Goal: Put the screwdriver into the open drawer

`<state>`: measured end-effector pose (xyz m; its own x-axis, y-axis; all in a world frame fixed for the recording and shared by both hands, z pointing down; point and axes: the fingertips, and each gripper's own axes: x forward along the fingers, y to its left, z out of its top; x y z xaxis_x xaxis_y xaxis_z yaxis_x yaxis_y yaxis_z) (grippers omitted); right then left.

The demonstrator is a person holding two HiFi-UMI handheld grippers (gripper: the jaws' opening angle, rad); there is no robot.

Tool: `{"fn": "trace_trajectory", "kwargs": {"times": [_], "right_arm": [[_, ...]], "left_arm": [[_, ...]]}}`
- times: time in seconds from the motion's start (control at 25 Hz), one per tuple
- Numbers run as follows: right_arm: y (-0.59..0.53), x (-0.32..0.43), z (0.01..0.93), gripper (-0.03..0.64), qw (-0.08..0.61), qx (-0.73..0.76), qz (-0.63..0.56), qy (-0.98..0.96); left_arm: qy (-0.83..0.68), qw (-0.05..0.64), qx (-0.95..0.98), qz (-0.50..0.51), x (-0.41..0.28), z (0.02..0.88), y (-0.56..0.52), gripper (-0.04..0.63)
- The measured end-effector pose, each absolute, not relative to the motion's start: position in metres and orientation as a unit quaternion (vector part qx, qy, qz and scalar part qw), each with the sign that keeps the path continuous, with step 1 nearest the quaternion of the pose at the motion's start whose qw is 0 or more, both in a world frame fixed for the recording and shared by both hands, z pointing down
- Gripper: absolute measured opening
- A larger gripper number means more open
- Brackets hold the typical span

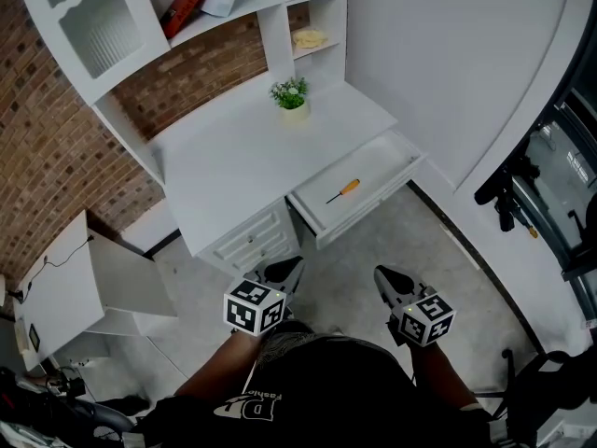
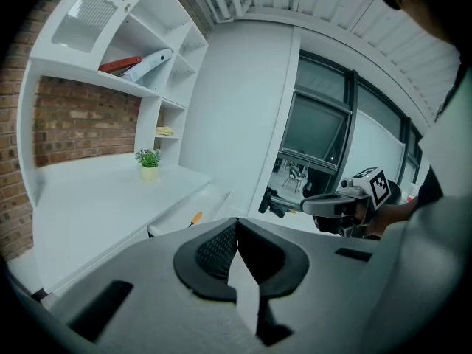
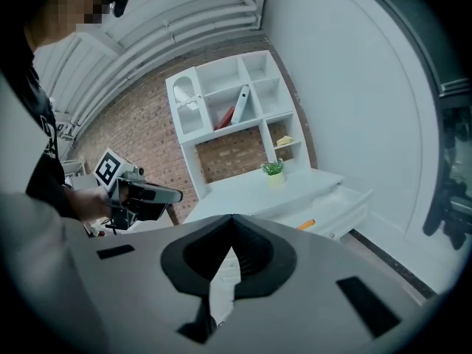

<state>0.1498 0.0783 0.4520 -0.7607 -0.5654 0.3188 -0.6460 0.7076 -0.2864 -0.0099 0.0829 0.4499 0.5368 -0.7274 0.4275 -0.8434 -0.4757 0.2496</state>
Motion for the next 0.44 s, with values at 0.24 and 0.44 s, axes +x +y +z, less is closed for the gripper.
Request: {"fn": "trace_trajectory", "kwargs": {"times": [0.24, 0.44], "right_arm": [[0.0807, 0.1517, 0.4494, 0.003, 0.105, 0.328, 0.190, -0.919], [0.0857, 0.1554, 0.4512, 0.003, 0.107, 0.325, 0.191, -0.920]], "left_arm": [[-0.462, 0.218, 0.850, 0.131, -0.0061, 0.4485, 0.0855, 0.018], [-0.461, 0.217, 0.850, 0.131, -0.0012, 0.4478, 0.0892, 0.018]]}}
